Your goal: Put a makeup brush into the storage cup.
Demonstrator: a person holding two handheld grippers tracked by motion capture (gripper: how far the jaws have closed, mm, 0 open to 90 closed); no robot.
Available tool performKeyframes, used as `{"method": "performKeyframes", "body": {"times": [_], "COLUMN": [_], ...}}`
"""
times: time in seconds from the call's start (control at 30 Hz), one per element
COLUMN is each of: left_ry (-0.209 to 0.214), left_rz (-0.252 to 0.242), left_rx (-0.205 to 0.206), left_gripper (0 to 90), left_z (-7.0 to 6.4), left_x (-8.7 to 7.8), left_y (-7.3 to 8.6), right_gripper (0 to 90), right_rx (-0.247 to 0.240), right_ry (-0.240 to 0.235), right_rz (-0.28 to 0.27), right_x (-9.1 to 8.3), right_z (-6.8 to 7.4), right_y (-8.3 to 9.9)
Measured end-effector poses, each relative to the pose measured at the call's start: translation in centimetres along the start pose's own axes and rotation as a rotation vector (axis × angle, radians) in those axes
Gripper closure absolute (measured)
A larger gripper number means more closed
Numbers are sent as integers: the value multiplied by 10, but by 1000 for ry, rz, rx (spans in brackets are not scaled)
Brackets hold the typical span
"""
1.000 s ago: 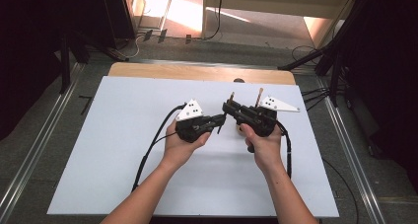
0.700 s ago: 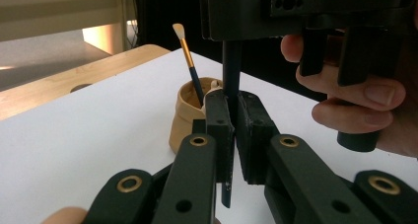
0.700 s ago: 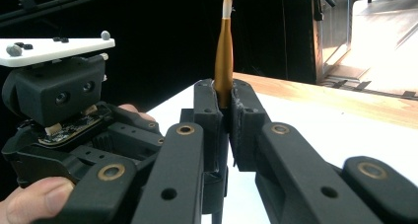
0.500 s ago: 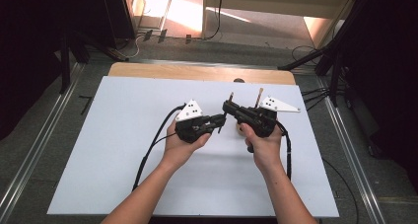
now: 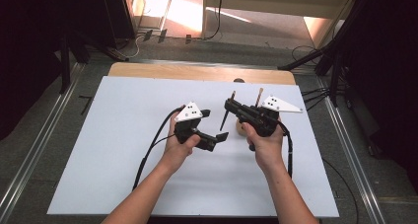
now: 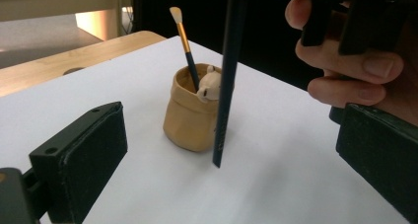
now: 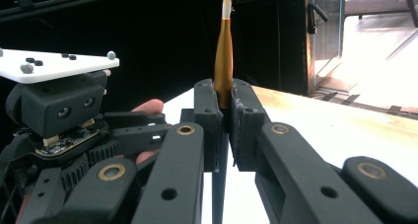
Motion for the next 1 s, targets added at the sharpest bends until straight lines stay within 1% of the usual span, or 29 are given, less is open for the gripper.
{"method": "performKeyframes", "body": {"times": [0.07, 0.1, 0.17, 0.53, 0.57, 0.77, 1.0], "left_ry": [-14, -9, -21, -37, -41, -59, -68], "left_rz": [-1, -4, -3, -29, -32, -29, -49], "left_rx": [10, 9, 23, 31, 29, 42, 34], "left_gripper": [0, 0, 0, 0, 0, 0, 0], "left_z": [2, 2, 4, 14, 14, 20, 26], "left_x": [-3, -4, -7, -22, -23, -29, -37], "left_y": [1, 2, 3, 8, 8, 9, 10], "right_gripper": [847, 847, 847, 847, 847, 847, 847], "right_rx": [-3, -5, -11, -18, -25, -29, -33], "right_ry": [3, 4, 10, 19, 21, 32, 44], "right_rz": [1, -1, 1, -10, -11, -17, -22], "right_x": [-1, -2, -3, -7, -7, -11, -17], "right_z": [0, 0, 0, -3, -4, -7, -10], "right_y": [-1, -2, -3, -7, -8, -10, -12]}}
Point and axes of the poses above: each handheld gripper's, and its own axes: x roughly forward along the jaws, y roughly out of its underside, z roughly to its left, the point moved 8 cm from there along x, roughly forward along the jaws, and after that the axes turned 12 degrees about -y, right-handed, at the moved point
